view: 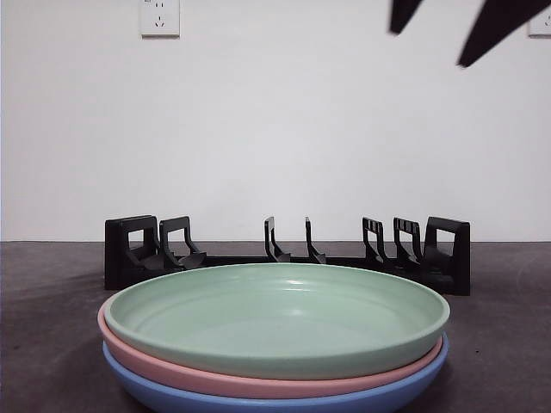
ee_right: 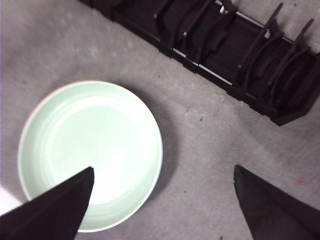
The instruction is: Place the plate
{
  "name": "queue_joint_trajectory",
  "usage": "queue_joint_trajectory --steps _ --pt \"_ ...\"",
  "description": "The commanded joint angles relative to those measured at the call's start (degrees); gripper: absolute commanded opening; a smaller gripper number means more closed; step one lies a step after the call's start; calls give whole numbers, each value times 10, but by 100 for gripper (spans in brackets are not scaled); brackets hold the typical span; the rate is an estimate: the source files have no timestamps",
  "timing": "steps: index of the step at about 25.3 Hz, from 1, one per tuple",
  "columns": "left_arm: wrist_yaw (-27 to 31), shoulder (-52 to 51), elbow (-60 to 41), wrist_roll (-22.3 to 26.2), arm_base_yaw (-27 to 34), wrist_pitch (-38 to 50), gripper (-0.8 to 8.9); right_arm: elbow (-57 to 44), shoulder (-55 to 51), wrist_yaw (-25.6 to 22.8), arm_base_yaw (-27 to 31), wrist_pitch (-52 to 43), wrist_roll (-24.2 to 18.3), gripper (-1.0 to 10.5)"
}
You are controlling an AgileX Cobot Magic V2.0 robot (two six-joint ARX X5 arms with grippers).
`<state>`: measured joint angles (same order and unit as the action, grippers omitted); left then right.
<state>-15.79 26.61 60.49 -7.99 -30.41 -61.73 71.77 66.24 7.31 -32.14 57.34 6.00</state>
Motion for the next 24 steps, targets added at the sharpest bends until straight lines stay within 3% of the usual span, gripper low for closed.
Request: queue_joint_trajectory --steps 1,4,10,14,19,21,22,24 --pt "23 3 11 9 -3 6 500 -35 -55 49 36 -22 -20 446" --pt "29 4 11 9 -3 14 500 -89 -123 86 71 -38 -24 446" --pt "30 4 10 9 -3 31 499 -173 -262 110 85 -47 -14 446" --pt "30 6 10 9 -3 43 497 -190 -339 113 85 -46 11 446" --pt "30 15 10 9 -3 47 483 -189 -394 110 85 -49 9 445" --pt "30 21 10 9 -3 46 385 -189 -403 111 85 -48 7 431" --pt "30 23 10 9 -3 45 276 -189 -405 111 85 -48 7 347" --pt "30 27 10 9 -3 45 -19 -189 -406 111 85 -46 9 46"
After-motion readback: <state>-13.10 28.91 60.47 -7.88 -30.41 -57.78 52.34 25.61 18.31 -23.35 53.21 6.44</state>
